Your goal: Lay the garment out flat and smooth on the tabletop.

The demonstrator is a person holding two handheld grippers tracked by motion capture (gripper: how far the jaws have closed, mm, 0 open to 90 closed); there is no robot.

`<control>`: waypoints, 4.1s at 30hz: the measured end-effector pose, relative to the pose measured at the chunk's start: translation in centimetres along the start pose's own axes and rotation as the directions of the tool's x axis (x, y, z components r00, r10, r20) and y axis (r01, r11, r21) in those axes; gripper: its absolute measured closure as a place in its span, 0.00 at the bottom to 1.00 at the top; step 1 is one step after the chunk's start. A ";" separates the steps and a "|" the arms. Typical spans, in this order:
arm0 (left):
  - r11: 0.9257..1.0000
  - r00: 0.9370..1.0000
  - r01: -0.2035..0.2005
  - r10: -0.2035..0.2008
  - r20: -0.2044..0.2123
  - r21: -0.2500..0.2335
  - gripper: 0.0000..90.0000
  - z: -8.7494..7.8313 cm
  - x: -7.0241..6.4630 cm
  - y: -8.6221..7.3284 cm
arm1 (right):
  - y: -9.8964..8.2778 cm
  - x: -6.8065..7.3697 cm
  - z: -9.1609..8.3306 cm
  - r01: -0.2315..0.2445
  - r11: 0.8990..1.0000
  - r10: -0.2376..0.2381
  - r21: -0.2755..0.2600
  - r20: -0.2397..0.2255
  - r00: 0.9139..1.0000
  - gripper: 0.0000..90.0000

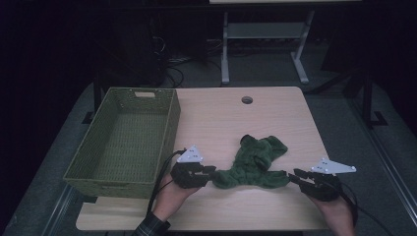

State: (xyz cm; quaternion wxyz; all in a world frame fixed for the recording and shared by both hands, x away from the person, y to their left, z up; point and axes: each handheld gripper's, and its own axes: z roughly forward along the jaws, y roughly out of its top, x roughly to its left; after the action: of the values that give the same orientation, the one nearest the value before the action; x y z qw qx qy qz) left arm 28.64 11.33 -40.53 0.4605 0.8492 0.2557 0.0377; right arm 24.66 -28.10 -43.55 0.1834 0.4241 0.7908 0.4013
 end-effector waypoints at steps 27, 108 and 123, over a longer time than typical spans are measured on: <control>0.976 0.996 0.012 -0.031 0.084 0.218 1.00 5.0 -0.3 -3.5 | -2.3 2.3 2.1 0.082 0.977 -0.073 0.196 -0.050 0.996 1.00; 0.993 0.991 0.105 -0.101 -0.090 0.048 0.96 4.5 6.9 1.7 | 8.4 -0.1 7.6 0.126 0.992 -0.126 -0.005 -0.059 0.990 0.93; 0.982 0.989 0.127 -0.115 -0.090 0.137 0.94 7.2 7.6 -0.6 | 5.9 -1.7 12.4 0.047 0.992 -0.035 0.120 -0.104 0.994 0.92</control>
State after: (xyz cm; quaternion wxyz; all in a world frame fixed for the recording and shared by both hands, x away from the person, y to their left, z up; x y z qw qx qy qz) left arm 37.19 9.66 -46.41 0.3894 0.8604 0.3276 0.0262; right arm 36.53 -21.67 -46.56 0.1249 0.3972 0.8308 0.3695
